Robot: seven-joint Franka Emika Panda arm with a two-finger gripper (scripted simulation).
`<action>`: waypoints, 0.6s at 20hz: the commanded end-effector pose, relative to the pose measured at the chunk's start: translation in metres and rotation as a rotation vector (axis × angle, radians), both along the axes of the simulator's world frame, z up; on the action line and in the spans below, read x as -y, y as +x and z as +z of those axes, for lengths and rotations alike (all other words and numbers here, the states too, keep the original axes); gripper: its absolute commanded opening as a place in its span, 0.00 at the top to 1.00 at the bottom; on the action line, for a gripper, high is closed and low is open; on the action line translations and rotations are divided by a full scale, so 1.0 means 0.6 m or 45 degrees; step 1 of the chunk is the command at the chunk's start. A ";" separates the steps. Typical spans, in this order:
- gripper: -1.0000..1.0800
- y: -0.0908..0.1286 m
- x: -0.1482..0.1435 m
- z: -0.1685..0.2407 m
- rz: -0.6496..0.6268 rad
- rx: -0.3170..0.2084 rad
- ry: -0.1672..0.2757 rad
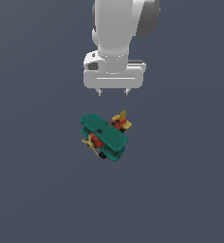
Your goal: Pick up the object and move it to a goal position.
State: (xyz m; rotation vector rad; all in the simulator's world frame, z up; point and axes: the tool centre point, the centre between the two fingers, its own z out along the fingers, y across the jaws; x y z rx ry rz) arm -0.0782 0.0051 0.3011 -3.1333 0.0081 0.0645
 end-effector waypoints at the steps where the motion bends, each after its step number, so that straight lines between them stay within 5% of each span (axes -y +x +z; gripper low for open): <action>1: 0.38 0.000 0.000 0.000 0.000 0.000 0.000; 12: 0.38 0.000 0.005 0.001 0.010 0.012 -0.019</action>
